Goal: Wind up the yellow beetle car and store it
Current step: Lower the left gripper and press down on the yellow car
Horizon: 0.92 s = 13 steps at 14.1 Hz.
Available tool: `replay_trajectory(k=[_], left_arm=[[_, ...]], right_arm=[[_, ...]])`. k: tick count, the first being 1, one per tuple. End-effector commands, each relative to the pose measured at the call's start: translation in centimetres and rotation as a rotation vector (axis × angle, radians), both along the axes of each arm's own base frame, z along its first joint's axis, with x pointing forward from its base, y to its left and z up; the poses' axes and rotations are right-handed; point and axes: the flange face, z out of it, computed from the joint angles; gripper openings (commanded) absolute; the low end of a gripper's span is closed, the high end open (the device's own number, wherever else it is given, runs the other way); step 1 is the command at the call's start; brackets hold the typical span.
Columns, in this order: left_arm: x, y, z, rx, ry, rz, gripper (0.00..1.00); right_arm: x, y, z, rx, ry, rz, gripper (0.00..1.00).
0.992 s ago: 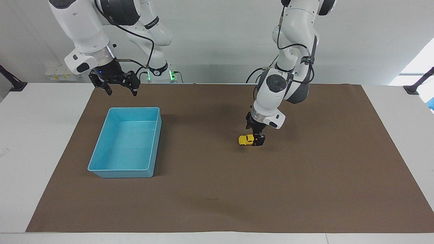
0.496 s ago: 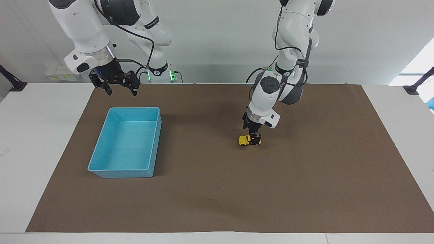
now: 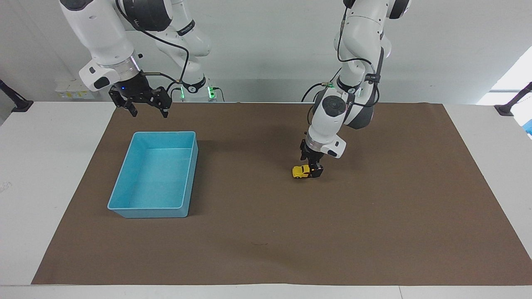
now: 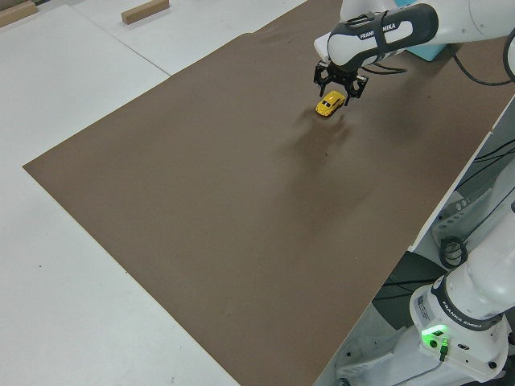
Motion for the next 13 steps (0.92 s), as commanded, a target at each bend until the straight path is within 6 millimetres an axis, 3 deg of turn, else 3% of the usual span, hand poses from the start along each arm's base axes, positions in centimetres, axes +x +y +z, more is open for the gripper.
replay_trajectory(k=[1, 7, 9, 13], left_arm=[[-0.4, 0.0, -0.1, -0.012, -0.021, -0.033, 0.01], [-0.5, 0.2, -0.2, -0.01, -0.03, -0.108, 0.0], [-0.8, 0.4, -1.7, 0.002, -0.006, -0.102, 0.0], [0.4, 2.6, -2.3, 0.008, 0.007, -0.063, 0.0]], right_arm=[[-0.3, -0.3, 0.2, 0.02, -0.015, 0.006, 1.0], [-0.3, -0.3, 0.1, 0.02, -0.013, 0.006, 1.0], [-0.3, -0.3, 0.2, 0.02, -0.015, 0.006, 1.0], [-0.3, -0.3, 0.2, 0.02, -0.015, 0.006, 1.0]])
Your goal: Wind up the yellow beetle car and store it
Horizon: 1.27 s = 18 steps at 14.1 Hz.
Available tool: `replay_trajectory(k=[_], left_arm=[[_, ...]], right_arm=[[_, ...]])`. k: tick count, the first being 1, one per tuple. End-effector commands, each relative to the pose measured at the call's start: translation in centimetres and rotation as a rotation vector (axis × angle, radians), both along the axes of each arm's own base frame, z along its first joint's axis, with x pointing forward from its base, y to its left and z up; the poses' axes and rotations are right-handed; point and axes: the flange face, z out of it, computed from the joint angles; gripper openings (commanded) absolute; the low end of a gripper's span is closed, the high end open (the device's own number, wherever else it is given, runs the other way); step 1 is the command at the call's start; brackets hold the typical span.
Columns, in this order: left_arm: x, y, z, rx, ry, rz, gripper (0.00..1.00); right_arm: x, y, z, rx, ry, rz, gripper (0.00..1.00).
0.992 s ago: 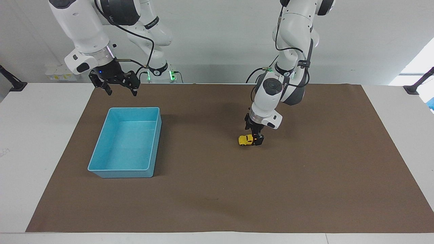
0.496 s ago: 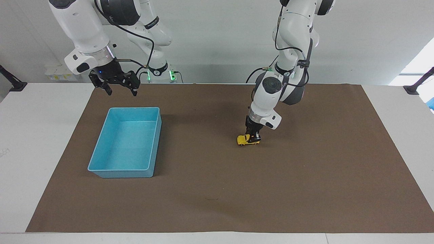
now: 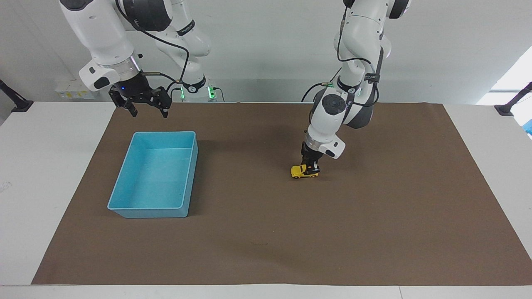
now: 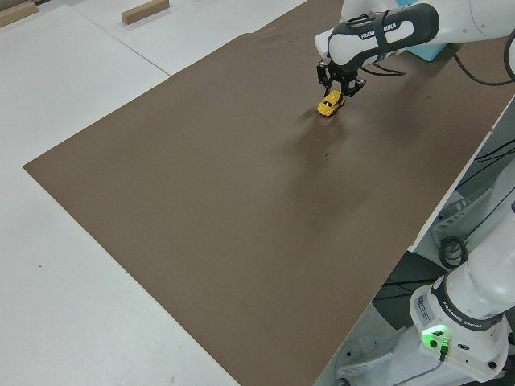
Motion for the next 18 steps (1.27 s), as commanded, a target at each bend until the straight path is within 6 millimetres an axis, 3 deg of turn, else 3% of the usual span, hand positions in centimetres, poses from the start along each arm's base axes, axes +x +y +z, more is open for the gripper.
replay_trajectory(k=[1, 10, 14, 15, 16, 17, 18], left_arm=[[0.3, 2.8, -2.6, 0.017, 0.032, 0.024, 0.0], [3.4, 11.4, -3.4, 0.036, 0.052, 0.099, 0.05], [3.5, 11.8, -3.4, 0.036, 0.053, 0.099, 0.18], [3.5, 11.9, -3.4, 0.039, 0.055, 0.099, 0.24], [3.6, 11.8, -3.1, 0.037, 0.053, 0.098, 0.39], [3.9, 11.8, -2.4, 0.035, 0.049, 0.101, 0.91], [4.1, 11.5, -1.3, 0.038, 0.059, 0.094, 1.0]], right_arm=[[-0.3, -0.3, 0.2, 0.02, -0.015, 0.006, 1.0], [-0.3, -0.2, 0.1, 0.021, -0.013, 0.006, 1.0], [-0.3, -0.3, 0.1, 0.02, -0.013, 0.006, 1.0], [-0.3, -0.3, 0.1, 0.02, -0.013, 0.006, 1.0], [-0.3, -0.2, 0.1, 0.021, -0.013, 0.006, 1.0], [-0.3, -0.3, 0.2, 0.02, -0.015, 0.006, 1.0], [-0.3, -0.2, 0.1, 0.021, -0.013, 0.006, 1.0]])
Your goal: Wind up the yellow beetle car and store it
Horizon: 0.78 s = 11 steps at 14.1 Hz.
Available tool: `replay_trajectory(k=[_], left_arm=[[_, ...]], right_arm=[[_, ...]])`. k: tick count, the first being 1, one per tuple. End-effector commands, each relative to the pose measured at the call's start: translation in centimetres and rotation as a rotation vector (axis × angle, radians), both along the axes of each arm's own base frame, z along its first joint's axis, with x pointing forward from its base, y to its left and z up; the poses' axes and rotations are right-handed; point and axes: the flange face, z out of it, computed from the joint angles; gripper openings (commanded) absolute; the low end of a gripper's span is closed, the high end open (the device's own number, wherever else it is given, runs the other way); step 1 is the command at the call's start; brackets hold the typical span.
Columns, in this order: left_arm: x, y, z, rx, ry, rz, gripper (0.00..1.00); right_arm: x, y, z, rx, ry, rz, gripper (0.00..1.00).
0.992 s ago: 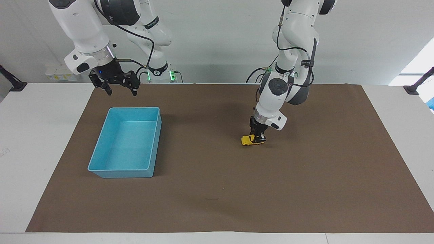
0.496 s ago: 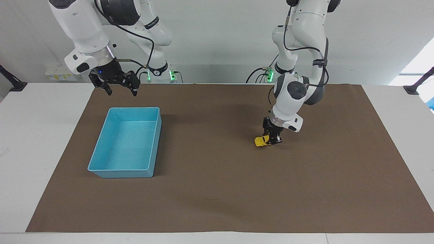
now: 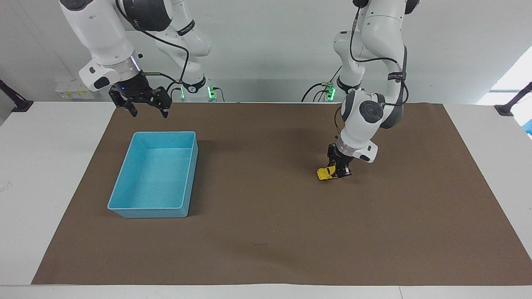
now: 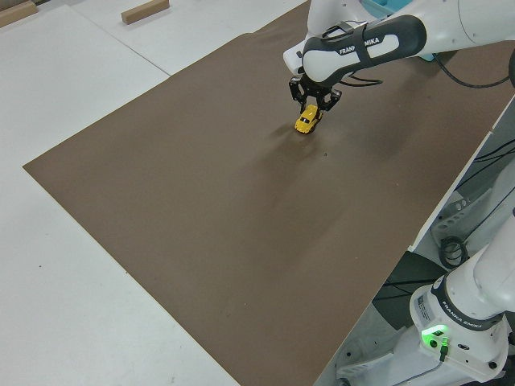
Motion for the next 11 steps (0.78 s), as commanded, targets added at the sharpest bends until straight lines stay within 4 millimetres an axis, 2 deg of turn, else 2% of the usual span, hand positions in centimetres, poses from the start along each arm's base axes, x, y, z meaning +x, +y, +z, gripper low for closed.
replay_trajectory(k=[1, 4, 8, 11], left_arm=[[1.7, 0.7, -0.2, 0.021, 0.031, -0.021, 1.0], [2.3, -0.3, 2.2, 0.015, 0.026, -0.025, 1.0], [2.4, -0.3, 2.7, 0.019, 0.014, -0.044, 1.0], [2.6, 0.0, 3.9, 0.017, -0.007, -0.043, 1.0]], right_arm=[[-0.3, -0.2, 0.2, 0.021, -0.015, 0.006, 1.0], [-0.3, -0.3, 0.1, 0.02, -0.013, 0.006, 1.0], [-0.3, -0.3, 0.1, 0.02, -0.013, 0.006, 1.0], [-0.3, -0.3, 0.2, 0.02, -0.015, 0.006, 1.0]])
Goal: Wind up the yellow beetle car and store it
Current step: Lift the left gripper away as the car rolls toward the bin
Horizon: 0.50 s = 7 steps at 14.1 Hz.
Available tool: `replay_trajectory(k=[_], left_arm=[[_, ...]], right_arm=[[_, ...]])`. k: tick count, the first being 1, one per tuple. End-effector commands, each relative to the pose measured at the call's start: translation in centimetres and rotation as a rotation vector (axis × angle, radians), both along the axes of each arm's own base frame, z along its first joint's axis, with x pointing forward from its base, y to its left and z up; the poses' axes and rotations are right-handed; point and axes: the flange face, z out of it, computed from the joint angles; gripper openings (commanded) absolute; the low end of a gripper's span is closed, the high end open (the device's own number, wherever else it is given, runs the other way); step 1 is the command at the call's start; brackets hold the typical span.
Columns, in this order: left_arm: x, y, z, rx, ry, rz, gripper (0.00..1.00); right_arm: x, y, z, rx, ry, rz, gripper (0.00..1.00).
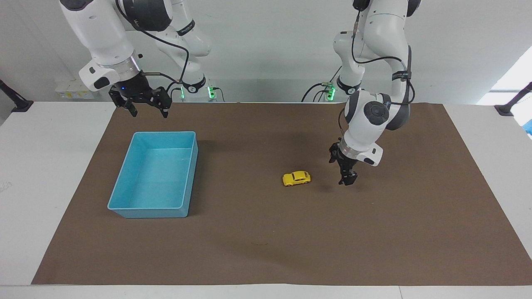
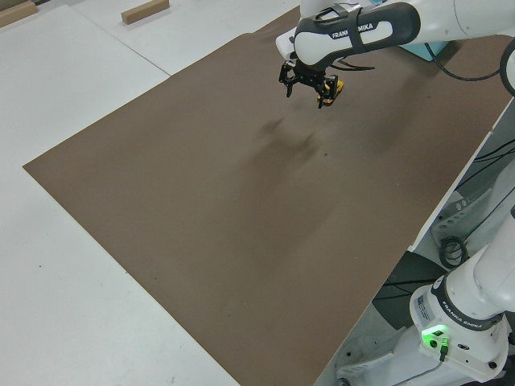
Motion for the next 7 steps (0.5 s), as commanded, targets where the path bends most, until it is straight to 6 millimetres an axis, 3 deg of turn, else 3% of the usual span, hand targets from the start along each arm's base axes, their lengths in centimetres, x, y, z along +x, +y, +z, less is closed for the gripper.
replay_trajectory(k=[1, 7], left_arm=[[0.5, 0.5, 1.5, 0.007, -0.013, -0.011, 1.0], [1.8, 1.1, 4.4, -0.003, -0.053, -0.17, 1.0]], right_arm=[[-0.3, -0.2, 0.1, 0.021, -0.013, 0.006, 1.0], [-0.3, -0.3, 0.1, 0.02, -0.013, 0.006, 1.0]])
